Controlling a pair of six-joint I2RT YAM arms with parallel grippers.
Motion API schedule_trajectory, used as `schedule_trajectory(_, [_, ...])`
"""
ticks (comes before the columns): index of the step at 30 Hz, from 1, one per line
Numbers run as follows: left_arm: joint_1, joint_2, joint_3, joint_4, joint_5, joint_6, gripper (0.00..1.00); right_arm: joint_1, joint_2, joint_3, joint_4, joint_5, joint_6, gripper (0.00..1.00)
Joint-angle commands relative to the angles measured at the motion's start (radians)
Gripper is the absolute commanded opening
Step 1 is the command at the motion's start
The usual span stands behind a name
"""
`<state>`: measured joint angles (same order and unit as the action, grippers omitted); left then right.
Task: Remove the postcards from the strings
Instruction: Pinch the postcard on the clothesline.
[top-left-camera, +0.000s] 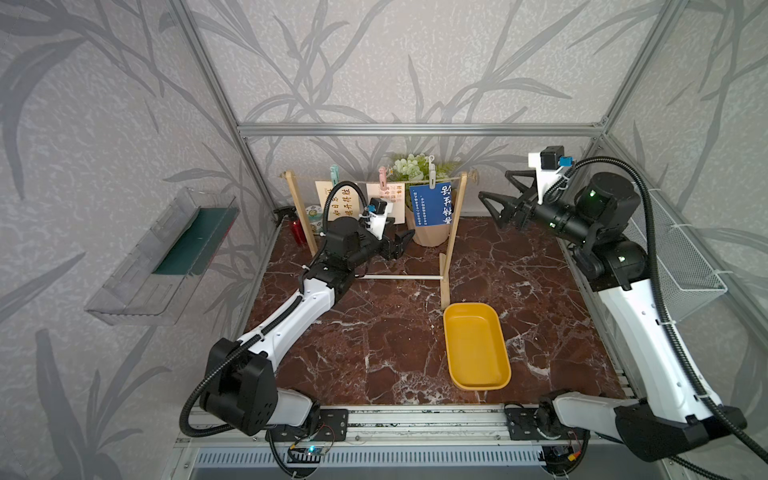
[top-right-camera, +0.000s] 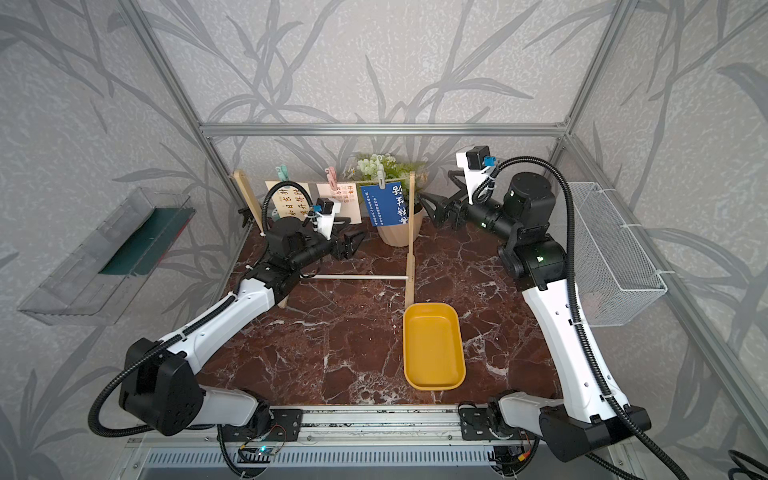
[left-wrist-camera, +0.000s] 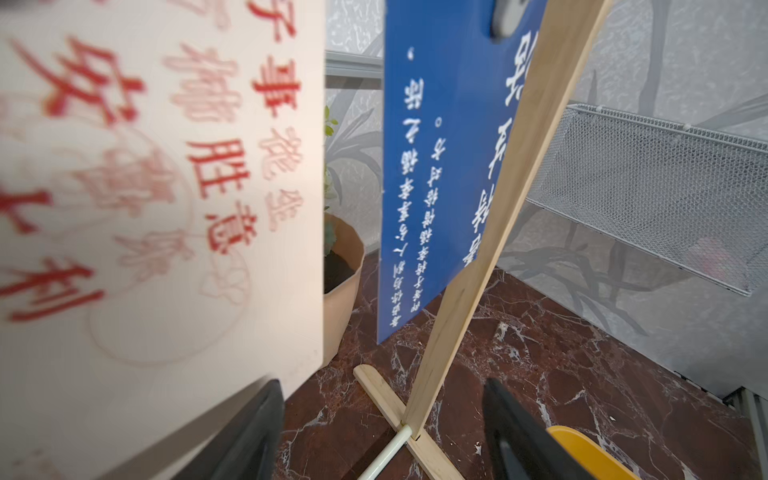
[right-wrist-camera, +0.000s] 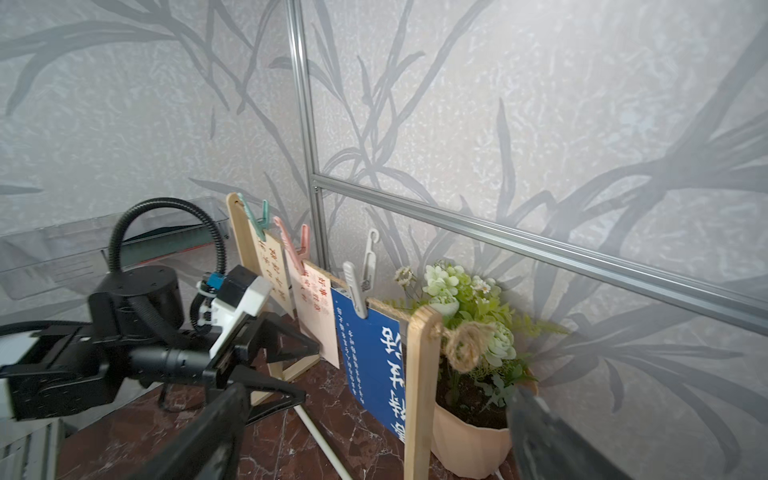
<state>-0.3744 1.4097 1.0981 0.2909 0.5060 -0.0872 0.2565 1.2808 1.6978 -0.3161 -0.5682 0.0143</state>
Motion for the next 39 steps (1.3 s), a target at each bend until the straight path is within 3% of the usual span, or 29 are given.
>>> schedule_trajectory(1, [0.002,0.021,0.031,0.104,0.167,-0.029,0.76,0.012,0.033,0.088,-0.14,-0.088,-0.051,0.95])
schedule_trajectory(7, [-0.01,0.094,0.087,0.123,0.241,-0.052,0.75,0.032,0.08,0.136,-0.147,-0.088,-0.061,0.95])
schedule_trajectory(21, [-0.012,0.243,0.226,0.119,0.239,-0.034,0.73,0.067,0.127,0.179,-0.152,-0.106,-0.073,0.95])
schedule_trajectory(30, [-0.011,0.272,0.263,0.113,0.291,-0.045,0.58,0.07,0.192,0.291,-0.187,-0.123,-0.09,0.96])
schedule_trajectory(34, [-0.012,0.26,0.263,0.094,0.306,-0.029,0.47,0.081,0.309,0.519,-0.361,-0.06,-0.137,0.95])
schedule_trajectory(39, [-0.014,0.257,0.271,0.056,0.314,-0.008,0.32,0.112,0.697,1.246,-0.856,0.043,-0.316,0.98])
